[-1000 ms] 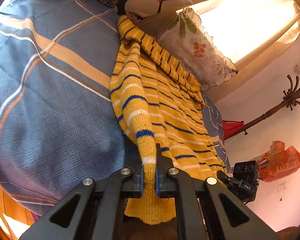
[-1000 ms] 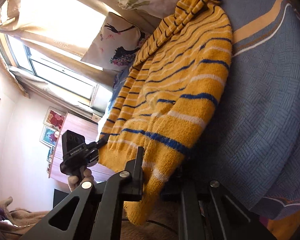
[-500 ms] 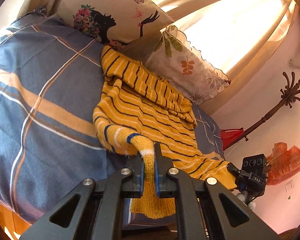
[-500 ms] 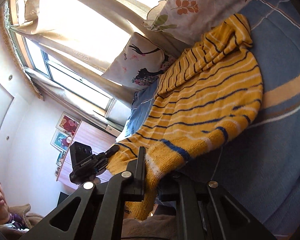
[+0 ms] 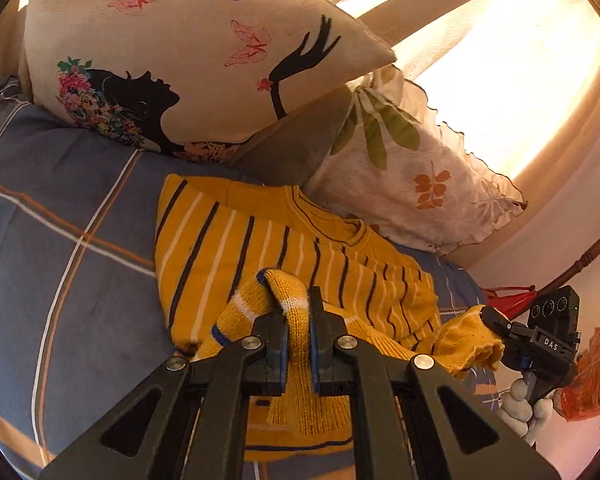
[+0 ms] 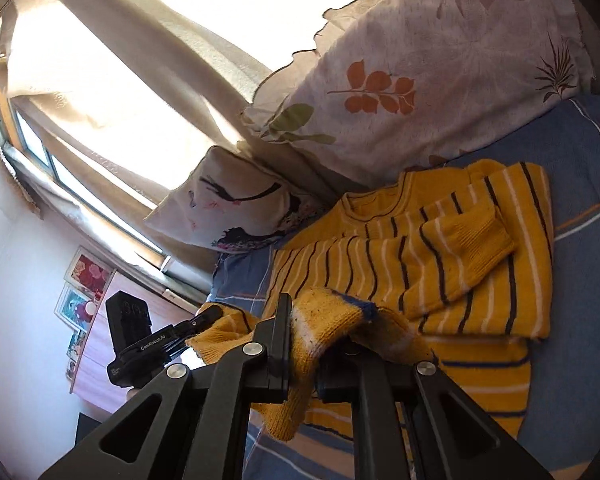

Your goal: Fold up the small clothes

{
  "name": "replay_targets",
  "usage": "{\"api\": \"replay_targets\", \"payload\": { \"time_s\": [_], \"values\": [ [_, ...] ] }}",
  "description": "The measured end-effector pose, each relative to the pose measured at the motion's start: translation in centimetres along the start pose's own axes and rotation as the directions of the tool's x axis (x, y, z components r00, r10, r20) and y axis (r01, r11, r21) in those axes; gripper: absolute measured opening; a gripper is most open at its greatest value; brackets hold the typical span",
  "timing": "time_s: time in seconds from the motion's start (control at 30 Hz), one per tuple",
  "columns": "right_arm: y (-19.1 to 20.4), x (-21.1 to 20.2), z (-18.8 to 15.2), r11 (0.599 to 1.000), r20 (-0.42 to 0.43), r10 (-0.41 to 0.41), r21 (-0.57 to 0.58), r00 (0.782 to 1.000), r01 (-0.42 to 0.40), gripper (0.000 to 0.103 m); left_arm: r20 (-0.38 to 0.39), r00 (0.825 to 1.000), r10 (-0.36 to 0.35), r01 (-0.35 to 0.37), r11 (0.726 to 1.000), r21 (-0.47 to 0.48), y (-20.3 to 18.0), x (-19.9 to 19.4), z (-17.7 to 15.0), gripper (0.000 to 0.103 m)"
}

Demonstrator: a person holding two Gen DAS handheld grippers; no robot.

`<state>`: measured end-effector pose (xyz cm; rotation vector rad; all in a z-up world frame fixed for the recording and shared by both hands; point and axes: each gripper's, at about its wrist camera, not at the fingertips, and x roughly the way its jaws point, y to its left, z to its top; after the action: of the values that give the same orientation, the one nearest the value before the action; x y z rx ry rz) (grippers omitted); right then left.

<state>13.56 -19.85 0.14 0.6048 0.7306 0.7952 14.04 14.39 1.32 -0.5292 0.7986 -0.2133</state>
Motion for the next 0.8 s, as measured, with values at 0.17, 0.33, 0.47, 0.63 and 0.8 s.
{"api": "replay_targets", "payload": {
  "time_s": [0.17,0.33,0.47,0.63,0.8],
  "values": [
    [-5.5,5.7,4.3,0.990,-0.031,-0.090,0.105,0.995,0.093,0.010,-0.095,0.995,-0.043,0.034,0.995,-0.096,2.7,6.0,3.9,0.008],
    [-9.5,8.6,6.0,0.970,-0.038,-0.071,0.231,0.997,0.078,0.012,-0.103,0.976,-0.192,0.172,0.968,-0.182,4.4,7.6,5.2,0.022],
    [-11.3,9.4,6.8,0.954,-0.023,-0.035,0.299,0.999,0.040,0.030,-0.055,0.956,-0.290,0.275,0.943,-0.187,4.9,5.9,5.6,0.048],
    [-11.2,9.2,7.9,0.949,-0.009,-0.025,0.315,1.000,0.027,0.038,-0.009,0.960,-0.280,0.275,0.948,-0.161,5.7,2.8,5.6,0.057],
    [-8.5,7.5,8.0,0.969,0.026,-0.039,0.244,0.999,0.032,0.046,-0.054,0.984,-0.169,0.165,0.984,-0.072,5.9,0.9,3.2,0.059]
  ]
}}
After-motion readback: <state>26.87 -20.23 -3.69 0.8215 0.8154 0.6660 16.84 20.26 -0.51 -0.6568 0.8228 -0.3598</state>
